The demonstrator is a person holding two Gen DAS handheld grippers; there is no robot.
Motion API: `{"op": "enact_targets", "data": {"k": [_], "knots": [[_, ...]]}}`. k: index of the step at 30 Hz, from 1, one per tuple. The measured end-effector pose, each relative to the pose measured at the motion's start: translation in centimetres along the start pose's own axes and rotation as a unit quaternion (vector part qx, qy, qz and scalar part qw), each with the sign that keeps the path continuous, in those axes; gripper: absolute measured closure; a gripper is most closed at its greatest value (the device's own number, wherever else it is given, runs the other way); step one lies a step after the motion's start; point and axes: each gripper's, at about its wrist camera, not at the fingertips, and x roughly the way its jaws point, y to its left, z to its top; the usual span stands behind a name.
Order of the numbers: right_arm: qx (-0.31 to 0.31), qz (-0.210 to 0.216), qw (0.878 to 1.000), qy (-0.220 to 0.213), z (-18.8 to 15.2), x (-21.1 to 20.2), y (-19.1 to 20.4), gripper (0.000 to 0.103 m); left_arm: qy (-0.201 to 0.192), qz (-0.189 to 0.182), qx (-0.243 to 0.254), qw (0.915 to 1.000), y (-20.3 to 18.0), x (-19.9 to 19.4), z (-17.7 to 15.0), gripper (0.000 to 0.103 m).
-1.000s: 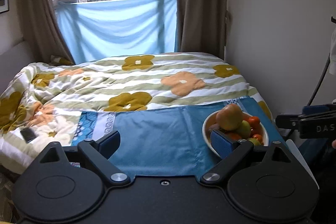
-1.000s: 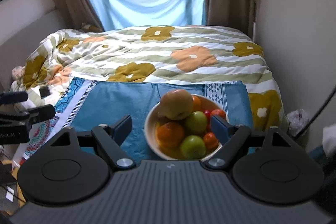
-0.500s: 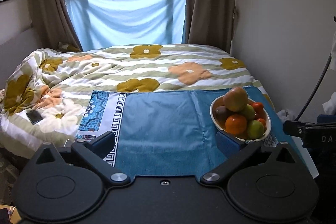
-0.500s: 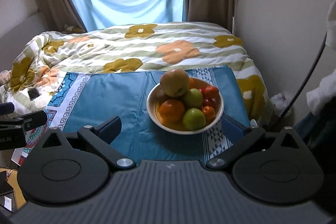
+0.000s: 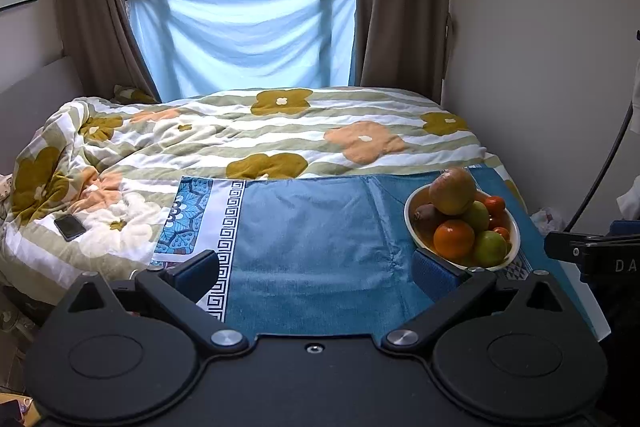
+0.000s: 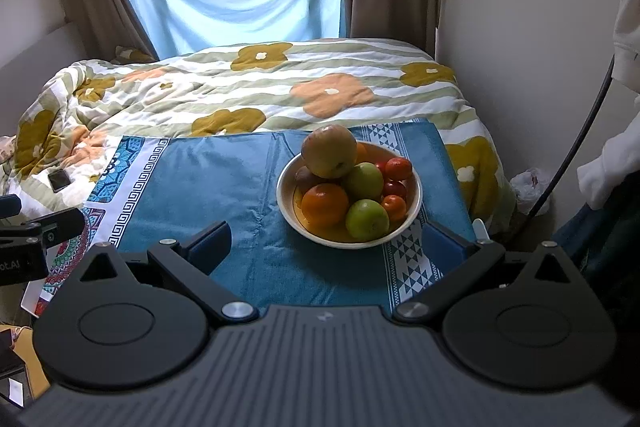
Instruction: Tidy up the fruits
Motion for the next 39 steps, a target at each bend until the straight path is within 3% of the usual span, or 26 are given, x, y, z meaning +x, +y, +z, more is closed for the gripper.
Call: {"op": "enact_targets", "data": {"k": [39], "knots": [[0.008, -0.002, 1.000, 0.009, 0.25, 0.72, -0.17, 0.000, -0.004, 0.008, 0.009, 0.9999, -0.03, 0.56, 0.18, 0.000]]}}
